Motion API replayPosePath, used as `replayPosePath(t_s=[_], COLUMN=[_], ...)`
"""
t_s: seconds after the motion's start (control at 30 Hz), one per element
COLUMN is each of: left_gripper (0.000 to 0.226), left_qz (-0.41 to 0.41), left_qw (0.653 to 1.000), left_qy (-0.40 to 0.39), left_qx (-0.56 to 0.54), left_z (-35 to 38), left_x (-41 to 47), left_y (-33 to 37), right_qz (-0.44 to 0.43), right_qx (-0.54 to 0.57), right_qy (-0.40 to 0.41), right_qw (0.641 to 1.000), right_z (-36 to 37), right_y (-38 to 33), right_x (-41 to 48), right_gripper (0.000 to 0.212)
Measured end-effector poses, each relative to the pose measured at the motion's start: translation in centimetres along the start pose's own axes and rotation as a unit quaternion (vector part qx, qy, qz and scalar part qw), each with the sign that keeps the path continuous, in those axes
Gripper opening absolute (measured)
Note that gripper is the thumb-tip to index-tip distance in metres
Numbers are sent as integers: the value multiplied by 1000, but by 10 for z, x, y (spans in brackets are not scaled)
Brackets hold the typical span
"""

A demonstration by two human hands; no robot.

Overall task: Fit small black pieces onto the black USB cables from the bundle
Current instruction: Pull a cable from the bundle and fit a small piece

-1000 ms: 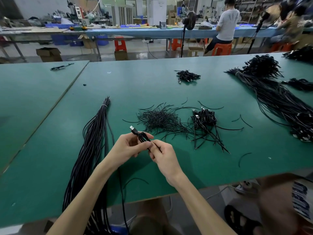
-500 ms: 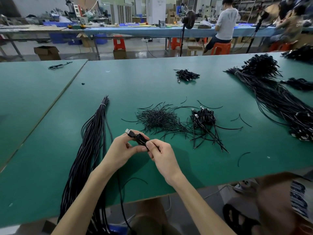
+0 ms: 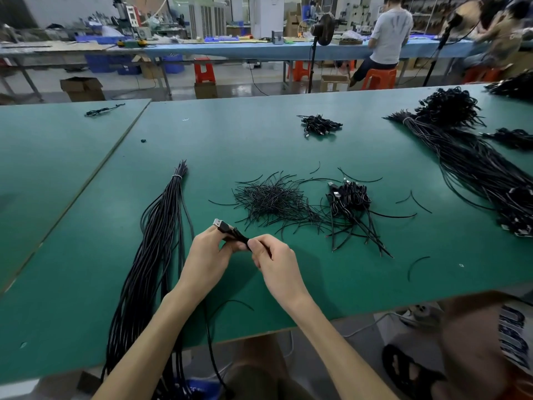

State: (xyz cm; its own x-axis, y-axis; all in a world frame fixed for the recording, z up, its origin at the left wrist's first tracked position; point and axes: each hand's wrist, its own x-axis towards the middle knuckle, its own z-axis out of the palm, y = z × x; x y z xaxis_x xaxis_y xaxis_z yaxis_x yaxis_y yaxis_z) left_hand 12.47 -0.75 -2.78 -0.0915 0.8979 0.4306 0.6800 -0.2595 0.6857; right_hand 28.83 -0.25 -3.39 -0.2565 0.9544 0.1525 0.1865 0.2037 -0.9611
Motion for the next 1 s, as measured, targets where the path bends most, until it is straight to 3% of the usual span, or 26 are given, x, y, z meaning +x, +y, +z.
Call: replayPosePath(t_s=[0.23,0.4,0.53,0.73,1.0], left_gripper=[53,34,32,33,18], left_qz=[-1,-30,-49,-53,-45], left_qw=[1000,999,997,997,993], left_qy=[22,16,-9,-41,-79], left_qx=[-5,-23,-50,-50,-81], left_z=[0,2,3,0,-6], left_x=[-1,-1,-1,-1,-1], left_y=[0,-4,-5,-2,3], right_qz=[-2,6,-85,-92,-38], right_qx=[-13,-10,-155,-287,-175], right_qy=[-2,-2,-18,-35,-33], right_qw=[1000,1000,984,953,983], right_z=[2,1,6,13,10], right_y=[0,2,-1,0,2], right_x=[-1,-1,-6,-7,-5], right_gripper=[24,22,45,43,32])
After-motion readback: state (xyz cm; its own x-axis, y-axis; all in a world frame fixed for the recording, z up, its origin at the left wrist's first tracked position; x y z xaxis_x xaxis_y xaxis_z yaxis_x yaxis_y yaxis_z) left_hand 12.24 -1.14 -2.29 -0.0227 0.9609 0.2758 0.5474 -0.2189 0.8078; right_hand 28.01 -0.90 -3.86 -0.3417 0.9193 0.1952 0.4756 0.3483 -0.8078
